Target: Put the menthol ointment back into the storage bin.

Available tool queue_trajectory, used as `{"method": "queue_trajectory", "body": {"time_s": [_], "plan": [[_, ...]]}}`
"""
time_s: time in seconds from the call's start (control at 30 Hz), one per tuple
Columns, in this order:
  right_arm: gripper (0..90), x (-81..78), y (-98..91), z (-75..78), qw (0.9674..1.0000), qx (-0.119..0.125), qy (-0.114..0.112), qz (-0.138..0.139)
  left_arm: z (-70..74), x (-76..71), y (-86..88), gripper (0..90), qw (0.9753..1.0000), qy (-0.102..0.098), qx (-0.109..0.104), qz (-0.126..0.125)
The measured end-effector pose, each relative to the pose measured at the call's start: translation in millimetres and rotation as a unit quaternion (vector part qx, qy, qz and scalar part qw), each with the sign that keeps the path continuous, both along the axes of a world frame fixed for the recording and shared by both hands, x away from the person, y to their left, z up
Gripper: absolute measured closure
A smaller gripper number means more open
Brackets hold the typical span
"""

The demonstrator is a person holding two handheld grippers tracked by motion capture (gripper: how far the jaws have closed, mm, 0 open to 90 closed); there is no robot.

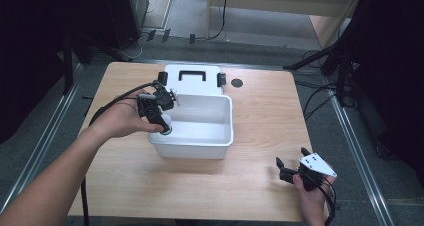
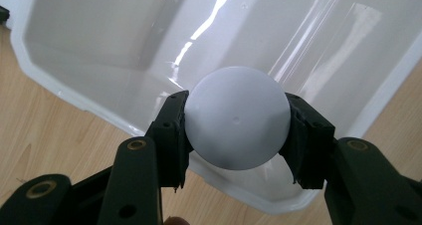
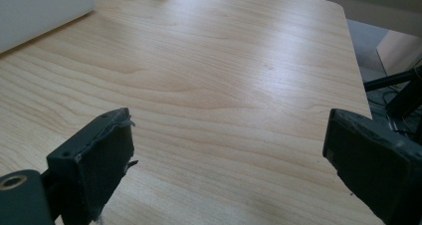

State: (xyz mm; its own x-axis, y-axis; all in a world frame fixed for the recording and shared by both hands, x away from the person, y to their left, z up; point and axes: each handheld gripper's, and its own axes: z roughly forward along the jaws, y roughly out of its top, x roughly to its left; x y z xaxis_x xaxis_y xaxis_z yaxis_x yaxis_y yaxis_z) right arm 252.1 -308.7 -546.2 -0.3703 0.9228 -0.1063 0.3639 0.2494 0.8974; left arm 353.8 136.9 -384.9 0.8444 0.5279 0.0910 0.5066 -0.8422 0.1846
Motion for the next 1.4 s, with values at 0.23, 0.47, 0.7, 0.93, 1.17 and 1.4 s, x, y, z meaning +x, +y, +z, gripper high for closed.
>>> {"method": "queue_trajectory", "body": {"time_s": [0.23, 0.47, 0.7, 0.93, 1.17, 1.4], "plan": [[6.0, 0.0, 0.1, 0.0, 1.0, 0.0, 0.0, 0.0, -12.4, 4.8, -4.3, 51.2, 1.0, 0.006, 0.005, -0.005], [6.0, 0.0, -0.1, 0.0, 1.0, 0.0, -0.001, 0.001, -23.3, 9.1, -7.5, 51.2, 0.9999, 0.012, 0.01, -0.002], [6.0, 0.0, -0.2, 0.0, 1.0, 0.001, -0.001, 0.001, -32.1, 13.0, -9.4, 51.2, 0.9999, 0.013, 0.01, -0.001], [6.0, -0.4, -0.2, 0.0, 1.0, 0.004, 0.0, 0.0, -41.0, 16.6, -11.9, 51.2, 0.9999, 0.015, 0.004, 0.003], [6.0, -0.4, -0.2, 0.0, 1.0, 0.004, 0.0, 0.001, -51.3, 17.5, -15.1, 51.2, 0.9998, 0.014, 0.012, 0.001], [6.0, -0.5, -0.1, 0.0, 1.0, 0.004, 0.0, 0.0, -56.3, 15.9, -21.4, 51.2, 0.9994, 0.004, 0.032, -0.014]]}}
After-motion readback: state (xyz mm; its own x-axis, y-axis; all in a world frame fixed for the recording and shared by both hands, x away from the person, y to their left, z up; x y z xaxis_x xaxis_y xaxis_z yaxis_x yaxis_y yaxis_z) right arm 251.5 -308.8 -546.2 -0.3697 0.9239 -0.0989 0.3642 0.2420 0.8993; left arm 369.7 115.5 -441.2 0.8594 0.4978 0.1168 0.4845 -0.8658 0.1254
